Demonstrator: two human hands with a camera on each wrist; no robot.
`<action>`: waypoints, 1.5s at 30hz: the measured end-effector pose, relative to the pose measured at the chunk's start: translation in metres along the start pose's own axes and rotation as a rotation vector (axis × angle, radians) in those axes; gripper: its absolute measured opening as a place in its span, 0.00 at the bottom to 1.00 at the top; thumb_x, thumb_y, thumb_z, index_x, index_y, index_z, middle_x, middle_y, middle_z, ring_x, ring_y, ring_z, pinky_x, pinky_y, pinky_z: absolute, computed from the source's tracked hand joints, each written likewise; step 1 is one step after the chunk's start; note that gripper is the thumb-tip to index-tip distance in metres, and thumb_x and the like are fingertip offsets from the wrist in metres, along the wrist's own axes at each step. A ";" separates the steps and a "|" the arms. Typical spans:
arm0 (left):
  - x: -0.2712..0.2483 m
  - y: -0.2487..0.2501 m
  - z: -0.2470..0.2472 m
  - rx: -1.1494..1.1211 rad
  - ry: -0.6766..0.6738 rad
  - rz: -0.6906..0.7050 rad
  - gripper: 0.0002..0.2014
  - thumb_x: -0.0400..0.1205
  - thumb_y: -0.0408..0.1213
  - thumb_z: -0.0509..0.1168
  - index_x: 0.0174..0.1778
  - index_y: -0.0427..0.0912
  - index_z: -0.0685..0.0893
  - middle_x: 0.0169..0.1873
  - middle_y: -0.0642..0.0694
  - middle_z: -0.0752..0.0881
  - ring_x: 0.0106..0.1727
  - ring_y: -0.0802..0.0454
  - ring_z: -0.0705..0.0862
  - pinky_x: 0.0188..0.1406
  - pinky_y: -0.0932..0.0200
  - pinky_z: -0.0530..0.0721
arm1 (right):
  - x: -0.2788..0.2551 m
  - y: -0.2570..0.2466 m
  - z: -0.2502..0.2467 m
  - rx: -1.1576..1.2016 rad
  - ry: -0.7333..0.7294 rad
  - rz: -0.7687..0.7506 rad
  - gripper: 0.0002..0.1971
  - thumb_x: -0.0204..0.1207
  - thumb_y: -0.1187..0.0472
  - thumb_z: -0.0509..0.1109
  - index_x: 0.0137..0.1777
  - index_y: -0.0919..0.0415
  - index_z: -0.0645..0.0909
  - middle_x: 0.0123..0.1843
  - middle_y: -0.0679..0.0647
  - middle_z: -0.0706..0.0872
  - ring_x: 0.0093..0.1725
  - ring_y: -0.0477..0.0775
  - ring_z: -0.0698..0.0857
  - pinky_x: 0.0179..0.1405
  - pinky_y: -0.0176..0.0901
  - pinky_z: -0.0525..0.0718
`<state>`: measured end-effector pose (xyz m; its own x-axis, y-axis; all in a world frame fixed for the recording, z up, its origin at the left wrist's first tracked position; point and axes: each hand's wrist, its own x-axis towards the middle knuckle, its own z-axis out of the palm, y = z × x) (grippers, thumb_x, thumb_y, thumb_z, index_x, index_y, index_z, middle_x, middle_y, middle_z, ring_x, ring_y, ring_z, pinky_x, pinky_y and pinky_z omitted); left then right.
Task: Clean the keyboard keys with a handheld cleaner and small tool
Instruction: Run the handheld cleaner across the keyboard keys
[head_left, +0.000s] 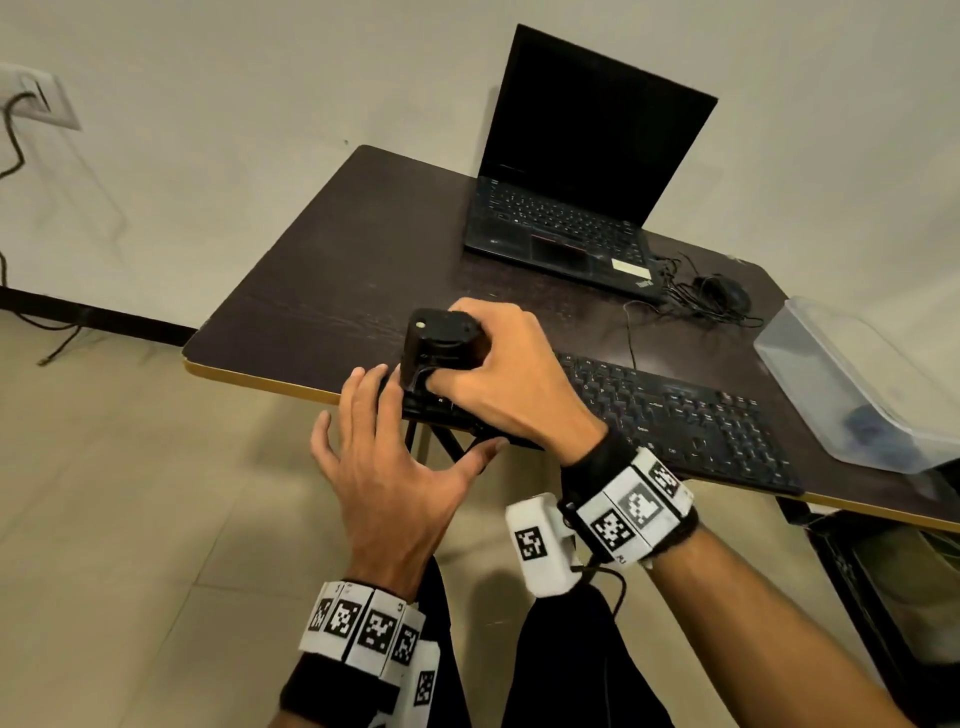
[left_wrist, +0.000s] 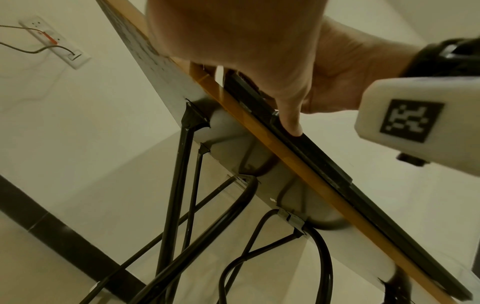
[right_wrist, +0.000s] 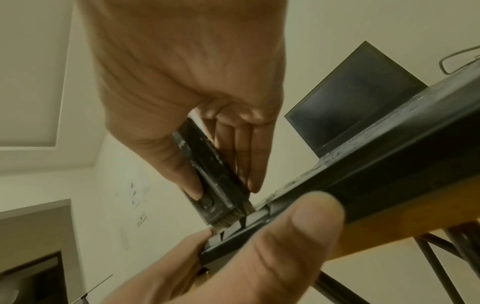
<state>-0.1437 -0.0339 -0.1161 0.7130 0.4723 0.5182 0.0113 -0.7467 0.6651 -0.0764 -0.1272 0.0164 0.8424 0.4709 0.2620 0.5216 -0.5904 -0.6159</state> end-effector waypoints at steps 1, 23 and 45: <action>0.000 0.000 0.000 0.000 0.002 0.003 0.54 0.67 0.81 0.71 0.79 0.41 0.79 0.80 0.46 0.79 0.87 0.47 0.70 0.82 0.29 0.63 | -0.001 0.002 -0.002 -0.017 0.019 0.015 0.13 0.67 0.61 0.82 0.35 0.46 0.80 0.32 0.43 0.86 0.33 0.43 0.83 0.35 0.35 0.77; 0.000 0.000 -0.001 -0.030 0.000 -0.004 0.55 0.68 0.83 0.65 0.80 0.42 0.79 0.81 0.46 0.78 0.88 0.46 0.69 0.82 0.28 0.63 | -0.052 0.043 -0.046 0.089 0.113 0.162 0.10 0.59 0.59 0.83 0.39 0.57 0.86 0.34 0.52 0.89 0.34 0.48 0.84 0.37 0.48 0.82; 0.000 0.002 0.000 -0.013 -0.007 -0.040 0.55 0.65 0.82 0.70 0.77 0.40 0.80 0.81 0.48 0.78 0.88 0.49 0.68 0.82 0.29 0.64 | -0.141 0.095 -0.123 -0.067 0.334 0.378 0.16 0.66 0.72 0.86 0.40 0.50 0.88 0.36 0.46 0.90 0.37 0.46 0.86 0.38 0.40 0.82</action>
<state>-0.1435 -0.0351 -0.1149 0.7169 0.4986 0.4874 0.0310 -0.7211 0.6921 -0.1285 -0.3302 0.0122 0.9656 -0.0131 0.2598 0.1698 -0.7250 -0.6675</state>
